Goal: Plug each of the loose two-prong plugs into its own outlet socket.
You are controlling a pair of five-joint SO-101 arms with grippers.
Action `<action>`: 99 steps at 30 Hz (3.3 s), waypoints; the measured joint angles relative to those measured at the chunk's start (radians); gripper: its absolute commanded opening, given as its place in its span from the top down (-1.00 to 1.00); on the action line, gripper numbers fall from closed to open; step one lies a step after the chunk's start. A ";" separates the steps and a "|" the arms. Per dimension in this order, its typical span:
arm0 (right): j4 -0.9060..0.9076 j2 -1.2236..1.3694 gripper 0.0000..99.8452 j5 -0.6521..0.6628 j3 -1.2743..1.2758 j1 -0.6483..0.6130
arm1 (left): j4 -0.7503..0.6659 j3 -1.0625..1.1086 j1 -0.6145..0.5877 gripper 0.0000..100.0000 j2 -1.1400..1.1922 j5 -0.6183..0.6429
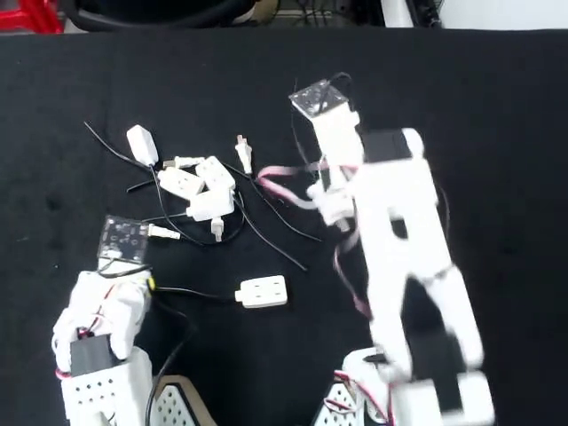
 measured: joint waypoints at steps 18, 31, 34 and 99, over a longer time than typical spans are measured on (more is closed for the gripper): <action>-0.784 -0.939 0.98 -0.199 0.945 -0.485 | -0.359 -0.081 0.318 0.63 0.000 0.443; -0.924 -0.982 0.98 -0.224 1.076 -0.549 | -0.368 -0.129 0.519 0.63 0.000 0.450; -0.924 -0.988 0.98 -0.226 1.088 -0.549 | -0.367 -0.157 0.528 0.63 0.002 0.450; -0.232 -0.562 0.98 -0.201 0.621 0.586 | -0.276 -0.575 0.882 0.46 1.069 -0.445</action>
